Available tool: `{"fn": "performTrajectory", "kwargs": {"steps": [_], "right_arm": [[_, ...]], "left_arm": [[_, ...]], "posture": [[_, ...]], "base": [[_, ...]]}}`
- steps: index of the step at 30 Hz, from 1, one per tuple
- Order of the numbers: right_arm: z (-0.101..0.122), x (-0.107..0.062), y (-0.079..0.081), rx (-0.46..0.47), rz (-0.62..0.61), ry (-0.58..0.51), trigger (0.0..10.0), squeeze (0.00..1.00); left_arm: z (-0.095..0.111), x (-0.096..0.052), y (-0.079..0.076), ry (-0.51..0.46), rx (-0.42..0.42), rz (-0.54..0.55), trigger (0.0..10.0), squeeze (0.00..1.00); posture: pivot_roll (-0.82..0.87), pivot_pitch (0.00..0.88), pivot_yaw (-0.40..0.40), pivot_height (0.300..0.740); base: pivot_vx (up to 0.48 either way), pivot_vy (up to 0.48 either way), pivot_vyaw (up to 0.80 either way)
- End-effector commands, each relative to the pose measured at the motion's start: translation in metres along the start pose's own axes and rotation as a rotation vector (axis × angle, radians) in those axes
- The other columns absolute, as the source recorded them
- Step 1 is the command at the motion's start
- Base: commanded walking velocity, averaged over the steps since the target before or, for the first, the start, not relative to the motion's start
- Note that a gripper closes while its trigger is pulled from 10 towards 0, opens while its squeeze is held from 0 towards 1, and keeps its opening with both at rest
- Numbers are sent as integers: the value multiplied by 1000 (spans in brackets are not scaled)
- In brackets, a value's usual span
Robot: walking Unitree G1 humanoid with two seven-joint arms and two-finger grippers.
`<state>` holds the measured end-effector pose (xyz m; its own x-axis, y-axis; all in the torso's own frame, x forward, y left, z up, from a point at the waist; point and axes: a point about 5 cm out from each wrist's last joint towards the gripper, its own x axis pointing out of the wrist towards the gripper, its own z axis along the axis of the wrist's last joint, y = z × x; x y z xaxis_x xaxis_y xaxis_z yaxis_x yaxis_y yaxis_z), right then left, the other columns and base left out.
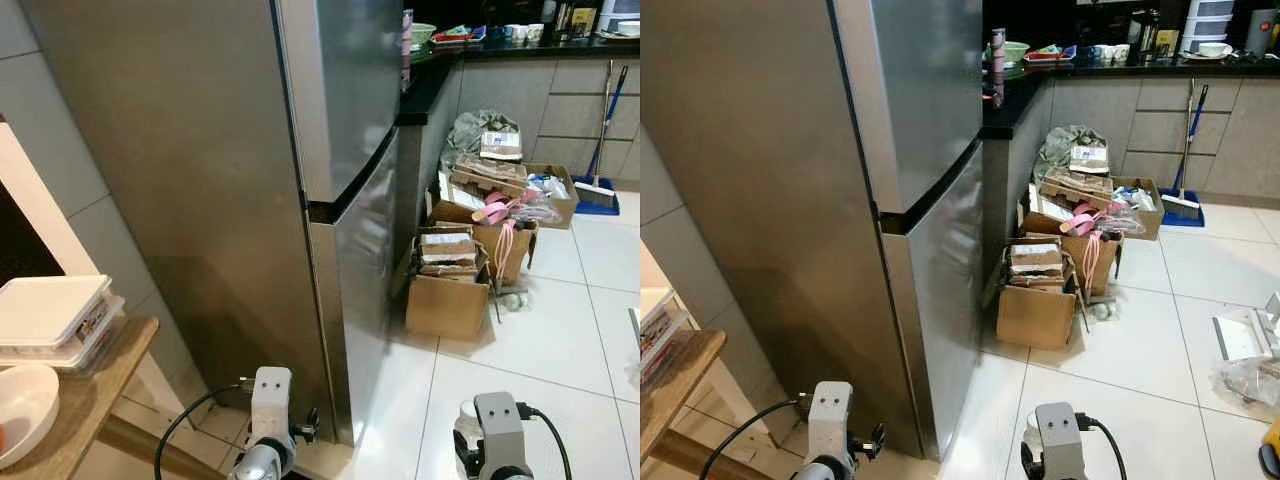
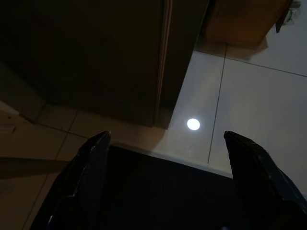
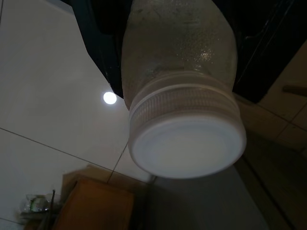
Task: Restocking fridge
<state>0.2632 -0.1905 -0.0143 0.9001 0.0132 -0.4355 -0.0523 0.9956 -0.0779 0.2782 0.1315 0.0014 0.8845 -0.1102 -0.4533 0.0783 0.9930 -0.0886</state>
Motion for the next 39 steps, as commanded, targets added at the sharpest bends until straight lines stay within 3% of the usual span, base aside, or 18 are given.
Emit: {"fn": "performTrajectory", "kwargs": {"steps": [1,22,31,39], "right_arm": [[0,-1,1,3,5,-10,10000,0],[0,-1,1,3,3,-11,10000,0],[1,0,0,2,3,-10,10000,0],[1,0,0,-1,4,-12,10000,0]], "left_arm": [[-2,-2,4,-2,20,16,10000,0],[1,-2,3,-33,32,9,10000,0],[-2,-1,4,-1,14,21,10000,0],[0,-2,4,-18,-2,23,10000,0]], "posture": [[-81,43,62,740],[-83,46,63,740],[-87,46,62,740],[-88,46,60,740]], "base": [[0,0,0],[0,0,0],[0,0,0],[359,0,0]]}}
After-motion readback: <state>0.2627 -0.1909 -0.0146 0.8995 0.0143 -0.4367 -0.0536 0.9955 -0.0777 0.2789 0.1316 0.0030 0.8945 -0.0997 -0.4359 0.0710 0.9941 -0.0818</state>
